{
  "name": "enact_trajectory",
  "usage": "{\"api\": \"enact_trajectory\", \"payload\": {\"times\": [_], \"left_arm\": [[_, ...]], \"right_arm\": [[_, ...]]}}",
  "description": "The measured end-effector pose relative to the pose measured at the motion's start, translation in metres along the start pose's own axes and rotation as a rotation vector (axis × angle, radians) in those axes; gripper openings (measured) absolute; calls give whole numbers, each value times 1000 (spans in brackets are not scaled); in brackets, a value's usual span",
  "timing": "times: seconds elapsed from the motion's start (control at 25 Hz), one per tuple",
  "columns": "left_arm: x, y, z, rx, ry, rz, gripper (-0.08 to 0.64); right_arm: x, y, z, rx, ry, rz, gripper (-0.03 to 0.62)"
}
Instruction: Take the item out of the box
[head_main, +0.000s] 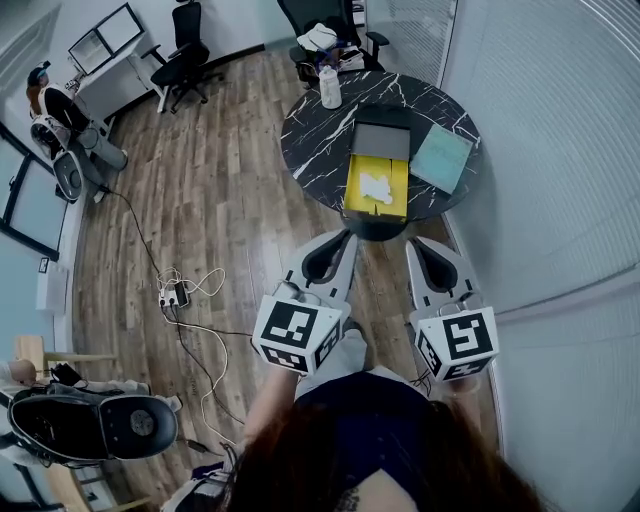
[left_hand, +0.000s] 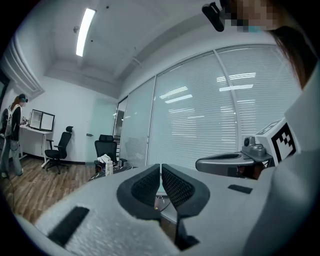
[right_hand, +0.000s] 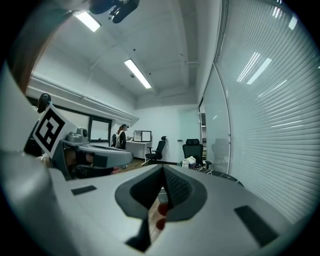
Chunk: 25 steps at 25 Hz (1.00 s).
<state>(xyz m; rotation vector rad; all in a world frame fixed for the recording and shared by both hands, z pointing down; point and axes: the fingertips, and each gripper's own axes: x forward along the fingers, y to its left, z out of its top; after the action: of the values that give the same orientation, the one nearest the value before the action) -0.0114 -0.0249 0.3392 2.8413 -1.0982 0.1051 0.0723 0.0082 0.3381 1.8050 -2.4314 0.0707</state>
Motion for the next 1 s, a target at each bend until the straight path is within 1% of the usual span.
{"api": "enact_trajectory", "payload": {"times": [0.44,0.8,1.0], "left_arm": [[31,30,-1,-6,-4,-13,28],[42,60,7,-18,-5,-37,29],[43,74,4,-30,1,-51,29]], "right_arm": [[43,-12,0,-25,4,5,25],[74,-11,11,-31,18,-20,25],[84,-6,8,-30,33,-42,25]]}}
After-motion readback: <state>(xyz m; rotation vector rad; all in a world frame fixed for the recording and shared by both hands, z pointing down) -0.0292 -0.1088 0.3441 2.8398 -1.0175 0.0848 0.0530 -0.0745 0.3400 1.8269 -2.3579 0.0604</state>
